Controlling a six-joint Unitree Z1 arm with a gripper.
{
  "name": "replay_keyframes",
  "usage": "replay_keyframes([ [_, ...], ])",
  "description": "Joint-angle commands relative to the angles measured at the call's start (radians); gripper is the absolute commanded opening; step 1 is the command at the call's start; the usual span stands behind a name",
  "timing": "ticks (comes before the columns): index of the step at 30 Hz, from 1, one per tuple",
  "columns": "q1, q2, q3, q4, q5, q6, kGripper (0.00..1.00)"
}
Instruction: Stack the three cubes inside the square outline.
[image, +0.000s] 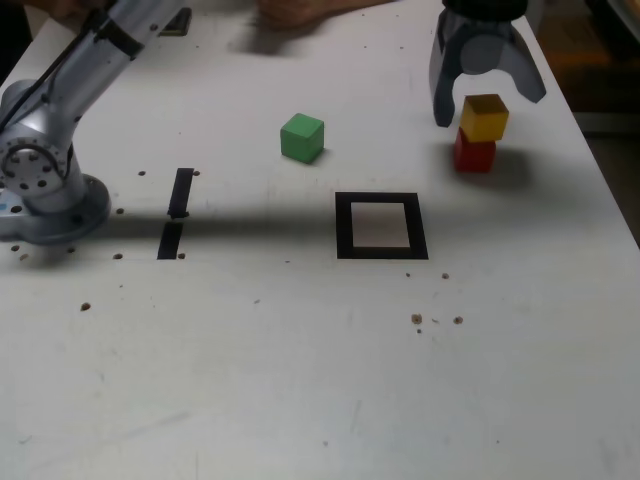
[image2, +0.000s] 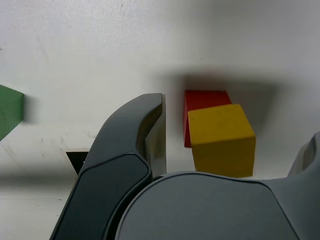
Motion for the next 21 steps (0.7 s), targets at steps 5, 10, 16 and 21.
replay_keyframes([
  [5,0.002,0.02,-0.014,0.009,-0.004,-0.003,0.89],
  [10,-0.001,0.026,-0.005,0.011,0.004,-0.016,0.7],
  [16,-0.008,0.022,0.008,-0.003,0.016,-0.032,0.38],
  [21,-0.021,0.003,0.011,-0.006,0.019,-0.032,0.25],
])
